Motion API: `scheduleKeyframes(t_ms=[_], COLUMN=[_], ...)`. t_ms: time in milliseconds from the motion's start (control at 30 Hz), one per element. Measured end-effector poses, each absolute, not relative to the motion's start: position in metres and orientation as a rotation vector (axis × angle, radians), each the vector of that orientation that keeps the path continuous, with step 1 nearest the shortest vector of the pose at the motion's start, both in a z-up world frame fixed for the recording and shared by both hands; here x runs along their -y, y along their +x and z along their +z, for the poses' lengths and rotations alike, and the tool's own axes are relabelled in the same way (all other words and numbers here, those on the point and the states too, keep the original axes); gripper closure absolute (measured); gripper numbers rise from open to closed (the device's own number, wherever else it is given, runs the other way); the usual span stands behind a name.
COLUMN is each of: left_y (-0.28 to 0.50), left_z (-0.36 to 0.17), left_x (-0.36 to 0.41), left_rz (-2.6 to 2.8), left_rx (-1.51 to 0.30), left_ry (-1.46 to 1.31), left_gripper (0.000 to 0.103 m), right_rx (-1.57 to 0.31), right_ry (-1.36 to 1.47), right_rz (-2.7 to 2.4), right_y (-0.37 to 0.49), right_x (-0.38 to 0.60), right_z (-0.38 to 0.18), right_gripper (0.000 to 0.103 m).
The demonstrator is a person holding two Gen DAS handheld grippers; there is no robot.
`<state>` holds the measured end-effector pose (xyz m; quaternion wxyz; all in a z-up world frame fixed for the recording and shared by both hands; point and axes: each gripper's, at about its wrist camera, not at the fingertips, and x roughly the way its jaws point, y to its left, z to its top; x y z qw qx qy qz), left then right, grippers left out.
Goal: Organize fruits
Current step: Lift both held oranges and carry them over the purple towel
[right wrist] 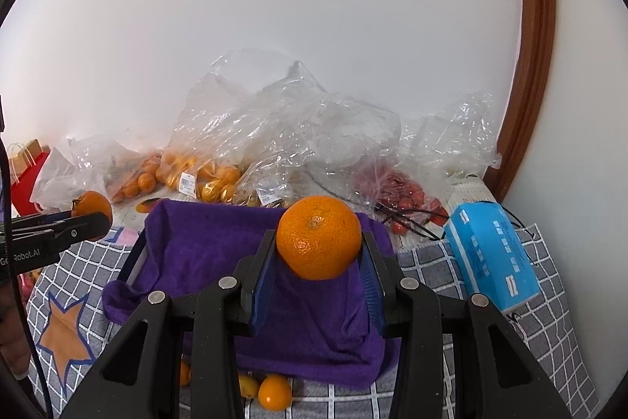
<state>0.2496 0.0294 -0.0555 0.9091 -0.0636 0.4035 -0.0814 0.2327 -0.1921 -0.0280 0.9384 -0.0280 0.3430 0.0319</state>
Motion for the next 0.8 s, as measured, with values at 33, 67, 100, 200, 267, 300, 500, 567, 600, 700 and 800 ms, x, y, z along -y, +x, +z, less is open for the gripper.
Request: scheduleKeyframes(t_ms=[33,67,100,200,267,300,500,567,600,700,800], left_y=[0.252,0.254,0.257,0.264,0.27,0.272,0.287,0.293,0.296,0.306,0.315], left_z=[-0.056,-0.057,-0.058,-0.062,-0.068,-0.071,-0.087,-0.092,-0.096,-0.106,-0.118], left_x=[-0.029,-0.029,-0.028,-0.027,-0.026,-0.025,-0.022,-0.02,-0.02,-0.02,-0.021], left_rz=[-0.167,-0.167,-0.168,-0.169,-0.167,-0.166,-0.16,-0.16,-0.159,-0.157,-0.151], left_rx=[-0.832,-0.833,-0.836,-0.846,-0.857,-0.862,-0.894,-0.904,-0.911,-0.931,-0.956], left_ry=[-0.13,-0.129,-0.129,-0.131,-0.129,-0.128,-0.127,-0.126,-0.126,-0.128,-0.127], left_gripper=[0.062,0.062,0.062,0.062,0.062,0.062,0.062,0.062,0.062,0.062,0.062], right_rx=[-0.701,-0.701,-0.702,-0.716,-0.725,-0.731,-0.765,-0.78,-0.789,-0.811,-0.836], right_ry=[-0.058,-0.058,-0.058,-0.057,-0.058,-0.059,-0.065,-0.063,-0.062,-0.059,-0.061], right_rz=[0.064,0.064,0.063,0.058,0.057,0.055,0.057,0.056,0.054,0.052,0.055], right_y=[0.236,0.238,0.241,0.248,0.254,0.257,0.275,0.281,0.284,0.293,0.301], right_x=[0.192,0.193,0.193,0.194,0.195,0.195,0.196,0.198,0.198,0.201,0.203], right_z=[-0.029,-0.029,-0.031,-0.035,-0.039,-0.042,-0.061,-0.069,-0.073,-0.085,-0.098], right_gripper=[0.063,0.063,0.063,0.063,0.063,0.063,0.063,0.063,0.063,0.063,0.063])
